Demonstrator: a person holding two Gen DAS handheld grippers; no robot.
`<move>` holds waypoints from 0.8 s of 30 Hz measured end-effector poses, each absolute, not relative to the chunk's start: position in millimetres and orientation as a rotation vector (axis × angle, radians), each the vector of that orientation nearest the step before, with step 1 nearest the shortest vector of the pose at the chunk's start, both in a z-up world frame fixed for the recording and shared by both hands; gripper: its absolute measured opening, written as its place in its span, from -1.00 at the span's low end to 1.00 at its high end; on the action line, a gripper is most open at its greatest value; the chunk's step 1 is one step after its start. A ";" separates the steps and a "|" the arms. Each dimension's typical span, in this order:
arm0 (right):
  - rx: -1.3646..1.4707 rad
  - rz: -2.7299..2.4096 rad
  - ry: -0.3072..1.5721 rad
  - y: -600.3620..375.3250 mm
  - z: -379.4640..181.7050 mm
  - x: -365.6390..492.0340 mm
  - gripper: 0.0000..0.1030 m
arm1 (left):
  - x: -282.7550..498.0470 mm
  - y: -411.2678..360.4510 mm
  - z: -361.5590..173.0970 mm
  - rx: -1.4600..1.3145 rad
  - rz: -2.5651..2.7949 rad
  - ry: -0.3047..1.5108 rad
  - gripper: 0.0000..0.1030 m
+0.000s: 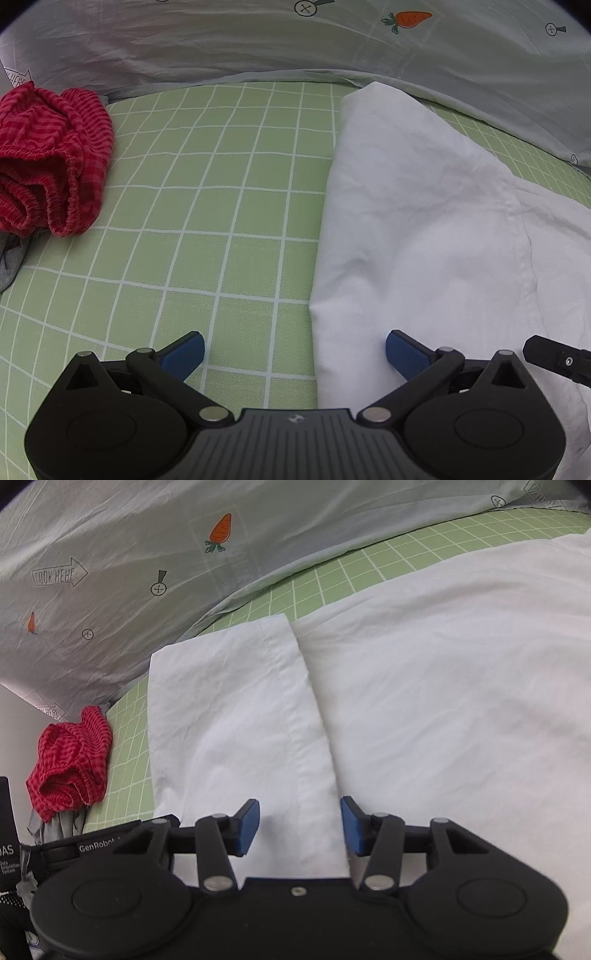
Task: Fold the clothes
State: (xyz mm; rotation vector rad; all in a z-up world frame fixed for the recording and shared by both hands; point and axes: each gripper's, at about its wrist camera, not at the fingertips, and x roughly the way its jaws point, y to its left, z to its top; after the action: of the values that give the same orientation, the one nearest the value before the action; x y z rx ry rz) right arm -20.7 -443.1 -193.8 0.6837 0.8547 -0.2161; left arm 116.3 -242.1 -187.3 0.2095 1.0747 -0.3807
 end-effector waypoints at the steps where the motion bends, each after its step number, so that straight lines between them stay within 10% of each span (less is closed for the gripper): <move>1: 0.658 -0.216 0.865 -440.1 -192.2 -20.3 -0.03 | 113.5 -240.8 -186.9 0.210 -0.382 1.074 1.00; 10: 0.560 -0.265 0.912 -417.4 -183.8 -39.4 -0.05 | 80.0 -228.8 -183.4 0.227 -0.396 1.068 1.00; 14: 0.593 -0.262 0.864 -413.7 -181.6 -54.6 -0.61 | 64.6 -226.4 -183.0 0.229 -0.424 1.075 1.00; 24: 0.398 -0.302 0.820 -380.0 -149.0 -83.4 -0.65 | 31.0 -232.0 -181.3 0.330 -0.458 1.057 1.00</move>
State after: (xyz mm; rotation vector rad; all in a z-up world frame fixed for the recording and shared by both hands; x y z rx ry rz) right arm -83.4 -380.0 -149.0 0.3981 0.8204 -0.3022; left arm 31.0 -232.0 -181.3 0.3302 1.0568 -0.4583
